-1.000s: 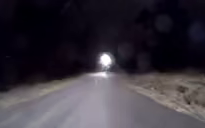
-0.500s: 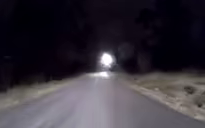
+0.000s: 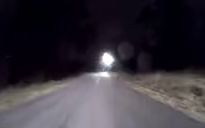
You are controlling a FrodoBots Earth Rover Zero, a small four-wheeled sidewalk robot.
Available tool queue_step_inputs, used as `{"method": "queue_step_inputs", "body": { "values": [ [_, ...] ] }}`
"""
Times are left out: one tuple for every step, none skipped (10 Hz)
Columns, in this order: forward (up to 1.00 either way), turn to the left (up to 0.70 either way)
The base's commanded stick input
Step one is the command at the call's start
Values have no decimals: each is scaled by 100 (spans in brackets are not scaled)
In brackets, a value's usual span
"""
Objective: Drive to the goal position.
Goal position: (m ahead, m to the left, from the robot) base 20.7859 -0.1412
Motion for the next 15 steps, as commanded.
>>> {"method": "queue_step_inputs", "body": {
  "values": [
    [70,7],
    [70,8],
    [70,8],
    [70,7],
    [70,2],
    [70,3],
    [70,2],
    [70,1],
    [70,0],
    [70,0],
    [70,0],
    [70,-1],
    [70,-2],
    [70,-4],
    [70,-6]
  ]
}}
